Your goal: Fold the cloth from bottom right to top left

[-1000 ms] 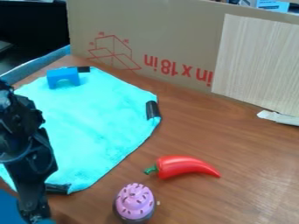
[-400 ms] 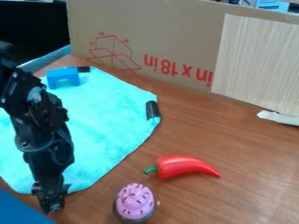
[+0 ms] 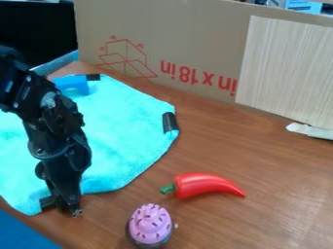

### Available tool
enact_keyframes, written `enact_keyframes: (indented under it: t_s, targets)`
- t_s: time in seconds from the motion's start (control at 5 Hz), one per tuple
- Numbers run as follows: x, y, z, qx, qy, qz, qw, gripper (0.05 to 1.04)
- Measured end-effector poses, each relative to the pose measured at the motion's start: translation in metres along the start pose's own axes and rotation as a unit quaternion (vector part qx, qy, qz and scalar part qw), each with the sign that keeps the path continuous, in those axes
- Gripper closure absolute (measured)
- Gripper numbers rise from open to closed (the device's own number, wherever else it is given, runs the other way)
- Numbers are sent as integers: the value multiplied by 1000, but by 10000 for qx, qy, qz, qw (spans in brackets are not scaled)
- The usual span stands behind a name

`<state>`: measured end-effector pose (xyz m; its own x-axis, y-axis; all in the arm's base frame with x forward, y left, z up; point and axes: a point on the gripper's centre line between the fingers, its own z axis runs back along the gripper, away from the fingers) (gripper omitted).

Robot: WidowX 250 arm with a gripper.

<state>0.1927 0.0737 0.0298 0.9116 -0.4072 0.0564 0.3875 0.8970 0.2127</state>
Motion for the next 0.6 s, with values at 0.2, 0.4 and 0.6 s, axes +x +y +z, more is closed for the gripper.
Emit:
enact_keyframes:
  t_s: [0.2,0.4,0.6]
  targets:
    - [-4,1,3,-296,119,116,9994,881]
    - [-6,9,20,-794,195,366,9960,991]
    - [0,26,50,-1311,135,634,9892,1018]
